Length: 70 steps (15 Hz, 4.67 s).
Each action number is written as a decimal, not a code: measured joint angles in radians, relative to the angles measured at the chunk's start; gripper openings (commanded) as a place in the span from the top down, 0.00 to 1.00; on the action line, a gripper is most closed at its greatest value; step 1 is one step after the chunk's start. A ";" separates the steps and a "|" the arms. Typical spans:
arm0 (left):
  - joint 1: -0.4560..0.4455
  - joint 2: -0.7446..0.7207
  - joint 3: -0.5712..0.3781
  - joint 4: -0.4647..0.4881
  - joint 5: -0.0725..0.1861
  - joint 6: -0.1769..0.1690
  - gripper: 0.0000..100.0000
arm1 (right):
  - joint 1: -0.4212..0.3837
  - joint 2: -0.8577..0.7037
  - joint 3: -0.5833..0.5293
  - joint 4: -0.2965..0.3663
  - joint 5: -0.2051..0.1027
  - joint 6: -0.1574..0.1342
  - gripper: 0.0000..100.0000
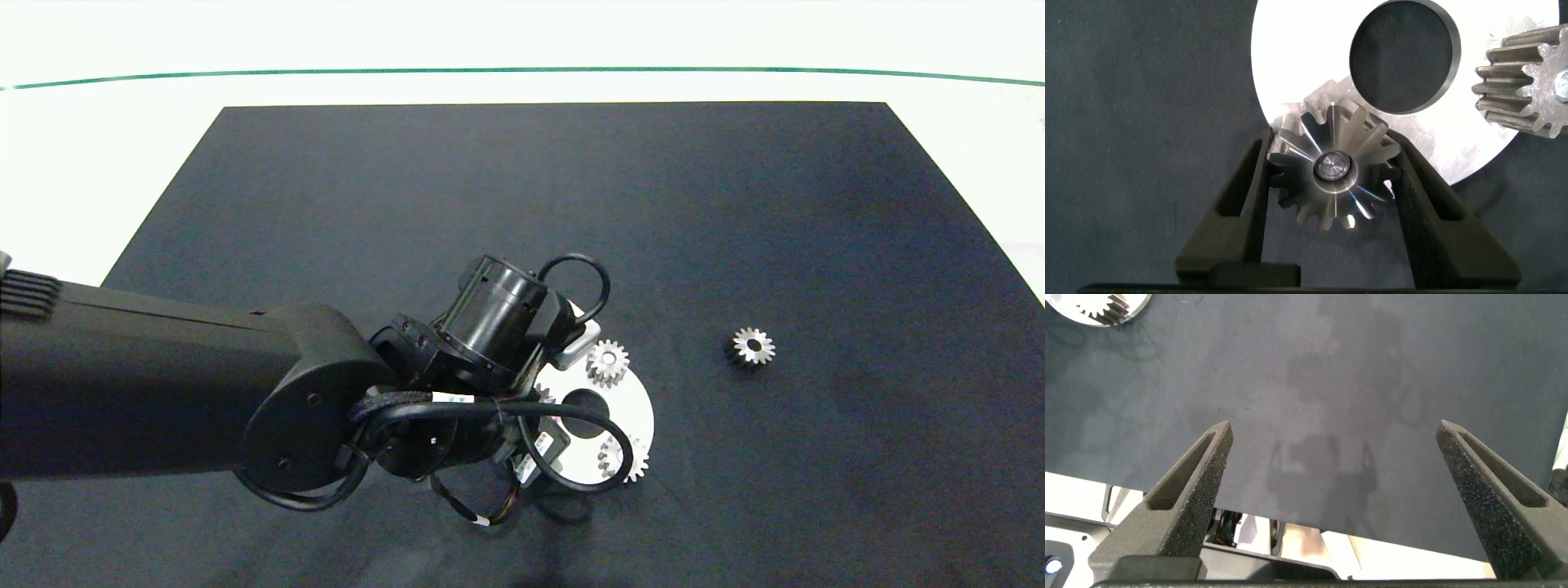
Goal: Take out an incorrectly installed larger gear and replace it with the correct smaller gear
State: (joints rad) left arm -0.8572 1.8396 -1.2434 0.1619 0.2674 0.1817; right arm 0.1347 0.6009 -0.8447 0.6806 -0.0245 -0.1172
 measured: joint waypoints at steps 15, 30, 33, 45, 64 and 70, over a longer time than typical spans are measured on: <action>-0.009 -0.025 -0.021 0.082 0.001 -0.012 1.00 | 0.000 -0.004 -0.009 0.003 0.000 0.000 0.00; -0.004 -0.038 -0.022 0.101 0.000 -0.018 0.00 | 0.000 -0.020 -0.009 0.015 0.000 0.000 0.00; 0.000 -0.038 -0.020 0.101 0.000 -0.018 0.00 | 0.000 -0.023 -0.010 0.015 0.000 0.000 0.00; 0.002 -0.037 -0.020 0.100 0.000 -0.019 0.04 | 0.000 -0.022 -0.017 0.016 -0.001 0.000 0.00; -0.005 -0.030 -0.005 0.097 0.000 -0.020 0.41 | 0.000 -0.024 -0.024 0.027 -0.001 0.000 0.00; -0.005 -0.029 -0.005 0.097 0.002 -0.020 0.53 | -0.001 -0.024 -0.024 0.027 -0.001 0.000 0.00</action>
State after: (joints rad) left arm -0.8626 1.8106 -1.2487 0.2591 0.2694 0.1619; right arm 0.1336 0.5772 -0.8691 0.7081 -0.0257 -0.1172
